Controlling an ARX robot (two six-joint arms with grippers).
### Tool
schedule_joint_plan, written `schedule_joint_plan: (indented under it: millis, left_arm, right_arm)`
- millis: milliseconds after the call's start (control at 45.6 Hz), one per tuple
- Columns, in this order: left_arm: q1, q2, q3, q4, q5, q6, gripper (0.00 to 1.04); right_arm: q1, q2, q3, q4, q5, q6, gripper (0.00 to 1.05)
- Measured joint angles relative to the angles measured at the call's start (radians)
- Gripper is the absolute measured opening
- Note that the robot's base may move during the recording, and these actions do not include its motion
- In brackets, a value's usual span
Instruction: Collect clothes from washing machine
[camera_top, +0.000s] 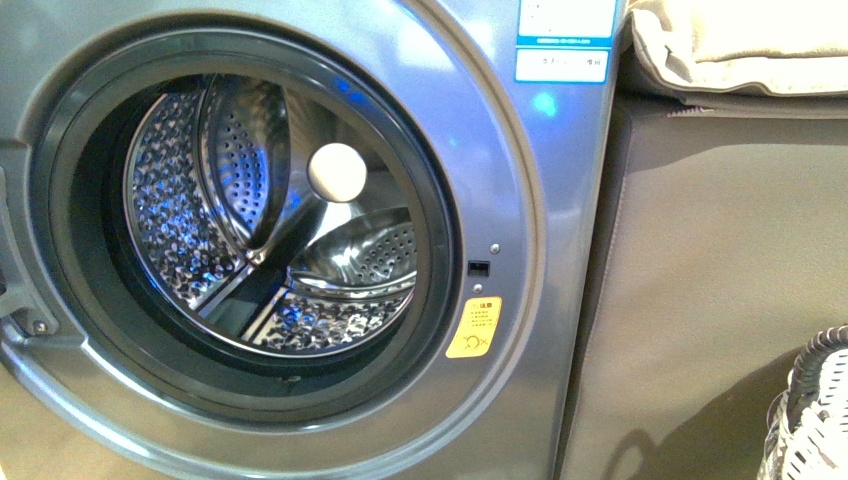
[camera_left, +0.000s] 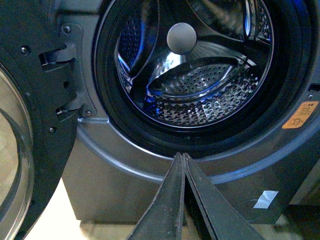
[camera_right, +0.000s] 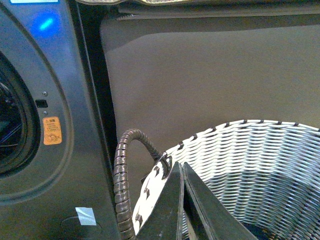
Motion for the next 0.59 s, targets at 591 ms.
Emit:
schedule_joint_plan:
  millis: [591]
  left_arm:
    - [0.0, -0.194, 0.0, -0.203, -0.001, 0.0, 0.04]
  right_arm:
    - [0.001, -0.245, -0.064, -0.18, 0.001, 0.0, 0.02]
